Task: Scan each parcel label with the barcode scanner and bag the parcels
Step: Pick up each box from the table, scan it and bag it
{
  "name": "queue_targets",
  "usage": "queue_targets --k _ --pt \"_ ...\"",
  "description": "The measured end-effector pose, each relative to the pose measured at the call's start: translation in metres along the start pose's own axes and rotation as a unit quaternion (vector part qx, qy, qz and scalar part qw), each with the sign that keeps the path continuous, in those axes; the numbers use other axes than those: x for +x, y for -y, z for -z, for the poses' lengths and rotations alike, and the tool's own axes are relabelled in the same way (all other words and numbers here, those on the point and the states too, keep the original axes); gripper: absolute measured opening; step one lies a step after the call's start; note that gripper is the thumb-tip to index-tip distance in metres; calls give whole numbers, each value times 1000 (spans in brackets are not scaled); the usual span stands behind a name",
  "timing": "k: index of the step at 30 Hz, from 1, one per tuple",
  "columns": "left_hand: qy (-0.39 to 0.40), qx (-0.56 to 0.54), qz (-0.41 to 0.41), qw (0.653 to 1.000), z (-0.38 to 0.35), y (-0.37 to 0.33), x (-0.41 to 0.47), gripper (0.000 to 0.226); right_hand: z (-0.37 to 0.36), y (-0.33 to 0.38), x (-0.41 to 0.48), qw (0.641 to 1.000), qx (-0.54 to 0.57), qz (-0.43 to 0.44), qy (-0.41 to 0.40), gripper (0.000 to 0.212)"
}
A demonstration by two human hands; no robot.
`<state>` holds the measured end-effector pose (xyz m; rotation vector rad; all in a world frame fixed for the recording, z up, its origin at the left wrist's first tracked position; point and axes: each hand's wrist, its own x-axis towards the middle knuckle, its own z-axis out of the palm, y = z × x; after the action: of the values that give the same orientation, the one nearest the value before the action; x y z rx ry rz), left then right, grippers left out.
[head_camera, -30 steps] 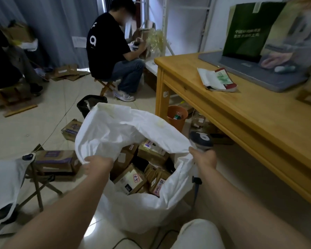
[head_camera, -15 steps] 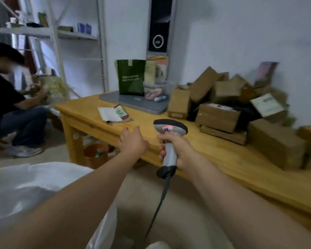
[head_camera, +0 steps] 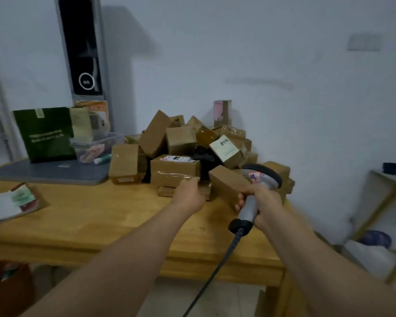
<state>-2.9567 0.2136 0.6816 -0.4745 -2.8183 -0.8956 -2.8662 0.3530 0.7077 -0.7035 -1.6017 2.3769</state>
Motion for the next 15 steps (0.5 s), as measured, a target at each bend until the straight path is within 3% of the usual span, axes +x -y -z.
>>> queue_targets --k 3,8,11,15 --pt "47 79 -108 990 -29 -37 19 53 31 3 14 999 32 -1 -21 15" --pt "108 248 -243 931 -64 -79 43 94 61 0 33 998 50 6 -40 19" --pt "86 318 -287 899 -81 -87 55 92 72 -6 41 997 50 10 -54 12" --pt "5 315 -353 881 -80 -84 57 64 84 -13 50 997 43 29 -64 11"
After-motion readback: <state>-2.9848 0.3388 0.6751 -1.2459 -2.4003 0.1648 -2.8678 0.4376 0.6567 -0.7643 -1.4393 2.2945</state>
